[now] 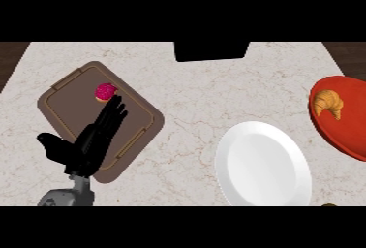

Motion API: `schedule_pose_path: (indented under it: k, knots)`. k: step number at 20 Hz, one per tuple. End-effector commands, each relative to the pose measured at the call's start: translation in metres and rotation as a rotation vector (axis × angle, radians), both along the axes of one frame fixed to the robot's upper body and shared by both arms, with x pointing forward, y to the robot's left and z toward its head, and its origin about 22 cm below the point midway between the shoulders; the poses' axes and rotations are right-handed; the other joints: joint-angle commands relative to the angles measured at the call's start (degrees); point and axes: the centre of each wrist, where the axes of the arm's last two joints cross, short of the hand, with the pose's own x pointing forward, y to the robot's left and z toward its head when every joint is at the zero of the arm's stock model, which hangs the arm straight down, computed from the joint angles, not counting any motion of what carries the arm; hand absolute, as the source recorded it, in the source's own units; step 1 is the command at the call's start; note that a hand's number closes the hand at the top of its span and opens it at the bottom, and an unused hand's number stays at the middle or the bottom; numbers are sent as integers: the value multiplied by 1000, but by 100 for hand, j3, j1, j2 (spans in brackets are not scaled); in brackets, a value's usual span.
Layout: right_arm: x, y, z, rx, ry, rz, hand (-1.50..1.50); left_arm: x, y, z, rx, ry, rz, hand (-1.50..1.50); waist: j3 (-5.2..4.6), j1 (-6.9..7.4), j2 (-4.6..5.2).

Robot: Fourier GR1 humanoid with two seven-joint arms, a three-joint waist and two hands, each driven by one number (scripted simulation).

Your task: Pick the croissant from the plate and place it in the bowl

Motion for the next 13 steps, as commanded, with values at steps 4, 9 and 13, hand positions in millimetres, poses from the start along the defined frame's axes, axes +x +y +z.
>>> schedule_pose_path:
  k: [4,9,13]
  knots:
    - [-86,-9,-23,58,-124,224,150,-12,7,-9,-5,20,49,0,22,-351,-73]
    - [-138,-3,-41,96,-30,198,150,-12,13,-2,-15,1,87,0,49,-528,-124]
    - [-159,13,-48,78,123,253,150,-19,25,-10,-3,39,107,0,51,-590,-159]
